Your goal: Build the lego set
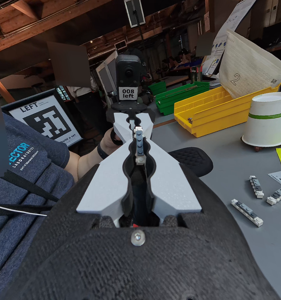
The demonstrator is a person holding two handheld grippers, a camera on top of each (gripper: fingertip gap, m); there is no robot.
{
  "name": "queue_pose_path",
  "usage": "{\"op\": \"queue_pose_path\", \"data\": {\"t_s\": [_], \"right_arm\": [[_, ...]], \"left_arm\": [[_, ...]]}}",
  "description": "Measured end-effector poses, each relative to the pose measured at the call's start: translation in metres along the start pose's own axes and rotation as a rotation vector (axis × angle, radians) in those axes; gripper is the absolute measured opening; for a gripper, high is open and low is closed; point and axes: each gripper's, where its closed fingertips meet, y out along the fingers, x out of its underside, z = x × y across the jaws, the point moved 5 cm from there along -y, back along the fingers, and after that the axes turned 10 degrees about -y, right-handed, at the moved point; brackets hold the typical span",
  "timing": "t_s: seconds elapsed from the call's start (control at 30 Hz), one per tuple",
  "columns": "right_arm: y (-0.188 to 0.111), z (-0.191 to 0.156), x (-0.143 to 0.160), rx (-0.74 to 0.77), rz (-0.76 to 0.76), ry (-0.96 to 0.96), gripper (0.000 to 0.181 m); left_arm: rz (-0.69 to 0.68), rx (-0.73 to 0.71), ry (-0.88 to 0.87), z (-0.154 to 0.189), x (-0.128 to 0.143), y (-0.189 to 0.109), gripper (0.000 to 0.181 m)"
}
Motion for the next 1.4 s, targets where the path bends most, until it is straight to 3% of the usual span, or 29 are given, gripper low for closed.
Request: {"op": "queue_pose_path", "data": {"t_s": [0.5, 0.83, 1.1, 1.4], "right_arm": [[-0.008, -0.047, -0.02, -0.064, 0.052, -0.01, 0.007], [-0.025, -0.046, -0.02, -0.111, 0.033, 0.003, 0.007], [-0.026, -0.049, -0.022, -0.052, 0.025, -0.093, 0.006], [-0.025, -0.052, -0.02, -0.142, 0.046, -0.005, 0.006]], "left_arm": [[-0.014, -0.003, 0.086, 0.057, -0.001, -0.001, 0.005], [-0.059, -0.028, 0.143, 0.061, -0.002, 0.016, 0.006], [-0.03, -0.018, 0.127, 0.061, -0.001, 0.017, 0.006], [-0.058, -0.017, 0.172, 0.067, 0.002, 0.016, 0.006]]}}
